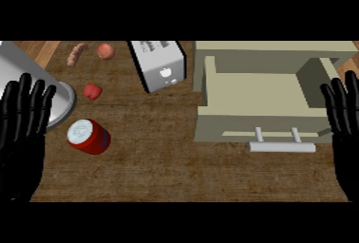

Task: Pick up the can, place it into the drawer and close the drawer

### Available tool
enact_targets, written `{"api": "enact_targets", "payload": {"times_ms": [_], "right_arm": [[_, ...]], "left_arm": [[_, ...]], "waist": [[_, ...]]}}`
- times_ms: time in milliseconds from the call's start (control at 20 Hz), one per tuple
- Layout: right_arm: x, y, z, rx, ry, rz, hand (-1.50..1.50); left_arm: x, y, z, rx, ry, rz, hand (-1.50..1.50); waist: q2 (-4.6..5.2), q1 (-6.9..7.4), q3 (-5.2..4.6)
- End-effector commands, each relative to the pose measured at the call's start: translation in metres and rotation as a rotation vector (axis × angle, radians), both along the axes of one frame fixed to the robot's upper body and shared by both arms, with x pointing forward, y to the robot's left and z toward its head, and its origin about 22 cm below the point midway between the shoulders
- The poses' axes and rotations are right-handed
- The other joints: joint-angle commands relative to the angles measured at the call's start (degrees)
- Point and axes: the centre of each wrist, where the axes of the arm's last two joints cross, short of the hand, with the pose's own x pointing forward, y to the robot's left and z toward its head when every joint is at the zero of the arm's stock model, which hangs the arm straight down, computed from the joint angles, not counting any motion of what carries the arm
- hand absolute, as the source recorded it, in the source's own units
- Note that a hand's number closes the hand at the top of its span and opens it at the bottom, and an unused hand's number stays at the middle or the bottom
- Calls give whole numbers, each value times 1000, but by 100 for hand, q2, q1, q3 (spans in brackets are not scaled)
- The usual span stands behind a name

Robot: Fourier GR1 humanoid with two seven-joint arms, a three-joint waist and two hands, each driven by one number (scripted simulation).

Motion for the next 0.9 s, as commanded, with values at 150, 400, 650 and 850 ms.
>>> {"api": "enact_targets", "payload": {"times_ms": [150, 400, 650, 850], "right_arm": [[-2, 2, -12, 22, -20, 19, -150], [-9, -19, -25, 80, 245, -138, -150], [0, -17, -15, 78, 267, -132, -150], [-6, -19, -22, 74, 286, -159, -150]], "left_arm": [[-15, 32, -13, -11, 17, 257, -150], [-42, 45, -44, -182, 365, 575, -150], [-33, 36, -12, -221, 389, 601, -150], [-58, 42, -3, -214, 371, 606, -150]], "waist": [[29, -37, 39], [25, -14, 41], [33, -68, 41], [27, -50, 39]]}}
